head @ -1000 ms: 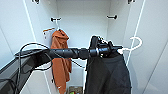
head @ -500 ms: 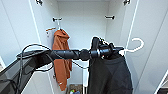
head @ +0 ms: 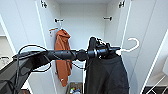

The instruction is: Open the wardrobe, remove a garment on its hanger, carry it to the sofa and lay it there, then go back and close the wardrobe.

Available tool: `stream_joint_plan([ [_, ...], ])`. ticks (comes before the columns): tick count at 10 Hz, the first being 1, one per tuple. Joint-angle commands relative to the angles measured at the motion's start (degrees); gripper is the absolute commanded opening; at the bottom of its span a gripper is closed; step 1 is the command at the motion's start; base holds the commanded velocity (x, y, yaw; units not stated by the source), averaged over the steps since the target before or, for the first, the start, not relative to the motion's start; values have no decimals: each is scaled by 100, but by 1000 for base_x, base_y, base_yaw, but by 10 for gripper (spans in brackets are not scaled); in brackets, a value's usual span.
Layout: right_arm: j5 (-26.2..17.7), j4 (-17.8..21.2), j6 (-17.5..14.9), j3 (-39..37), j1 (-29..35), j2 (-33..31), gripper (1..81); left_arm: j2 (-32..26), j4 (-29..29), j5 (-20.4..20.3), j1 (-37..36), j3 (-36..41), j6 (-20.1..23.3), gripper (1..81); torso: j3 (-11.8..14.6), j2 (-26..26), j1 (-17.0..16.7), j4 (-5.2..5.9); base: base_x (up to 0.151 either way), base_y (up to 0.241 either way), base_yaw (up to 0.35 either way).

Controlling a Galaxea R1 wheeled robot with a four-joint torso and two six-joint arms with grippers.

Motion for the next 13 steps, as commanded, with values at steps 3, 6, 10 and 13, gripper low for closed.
stream_joint_plan([
  [3,-299,53,13,1,244,14,811,-33,193,-168,-995,95,118,10,0,2,3,0,-119,0,0],
  [6,-299,35,13,1,244,5,811,-60,281,-168,-916,95,110,10,0,2,1,0,-123,0,0],
  [10,-299,17,13,1,245,5,811,-77,281,-168,-890,112,101,10,0,2,1,0,-122,0,0],
  [13,-299,17,13,1,244,5,811,-112,281,-168,-872,139,92,10,0,2,1,0,-112,0,0],
])
